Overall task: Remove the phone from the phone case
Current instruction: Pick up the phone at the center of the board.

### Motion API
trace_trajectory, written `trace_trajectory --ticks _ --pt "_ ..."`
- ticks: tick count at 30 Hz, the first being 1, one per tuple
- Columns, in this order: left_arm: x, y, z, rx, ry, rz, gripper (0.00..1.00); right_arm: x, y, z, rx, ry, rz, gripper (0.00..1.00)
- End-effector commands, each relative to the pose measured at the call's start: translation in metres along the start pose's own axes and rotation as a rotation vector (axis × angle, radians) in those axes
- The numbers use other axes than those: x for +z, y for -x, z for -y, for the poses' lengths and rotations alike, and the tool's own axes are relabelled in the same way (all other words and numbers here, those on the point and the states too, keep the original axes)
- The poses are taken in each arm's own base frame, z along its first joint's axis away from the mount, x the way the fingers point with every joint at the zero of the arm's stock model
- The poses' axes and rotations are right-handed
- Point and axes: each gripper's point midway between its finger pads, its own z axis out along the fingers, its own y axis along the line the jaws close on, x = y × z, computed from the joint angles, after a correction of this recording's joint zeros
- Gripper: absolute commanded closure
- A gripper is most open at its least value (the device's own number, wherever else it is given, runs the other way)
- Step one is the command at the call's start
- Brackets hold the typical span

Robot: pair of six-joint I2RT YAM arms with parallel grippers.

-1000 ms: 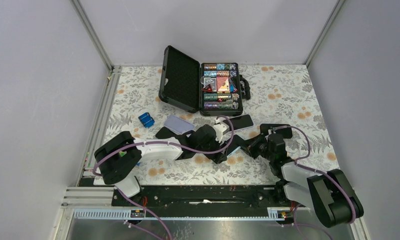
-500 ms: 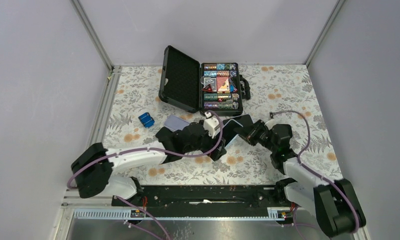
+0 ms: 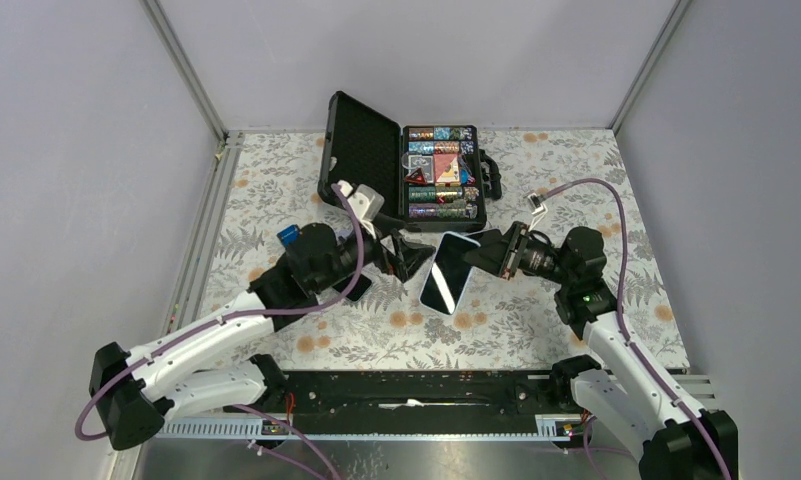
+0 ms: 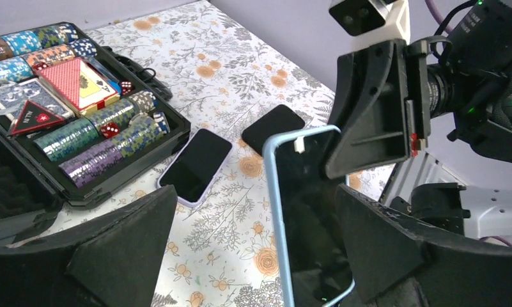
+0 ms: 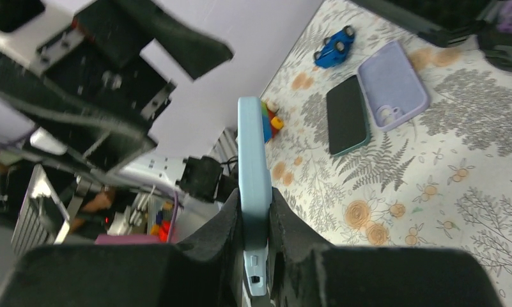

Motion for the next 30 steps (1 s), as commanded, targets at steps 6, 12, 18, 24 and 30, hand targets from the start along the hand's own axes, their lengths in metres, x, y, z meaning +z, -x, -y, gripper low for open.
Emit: trace_trajectory --ticks 6,12,18,24,30 --pt "-0.019 -0.004 0.045 -0.099 -0.361 -0.122 0.07 -0.017 -0.003 -0.074 -0.228 0.295 -0.140 1.00" --pt "-0.032 -0.008 0.079 -0.162 -0.601 -0.139 0.09 -0.016 -0.003 -0.079 -0.252 0.334 -0.158 1.00" --pt "-0.011 -0.016 0.076 -0.236 -0.587 -0.201 0.29 -0.016 -0.008 -0.084 -0.256 0.379 -0.178 1.00" --pt "-0.006 -0.014 0.079 -0.258 -0.603 -0.202 0.50 -0.015 -0.012 -0.081 -0.257 0.375 -0.192 1.00" --pt "-0.012 -0.007 0.086 -0.261 -0.653 -0.177 0.74 -0.014 -0.011 -0.082 -0.269 0.381 -0.192 1.00"
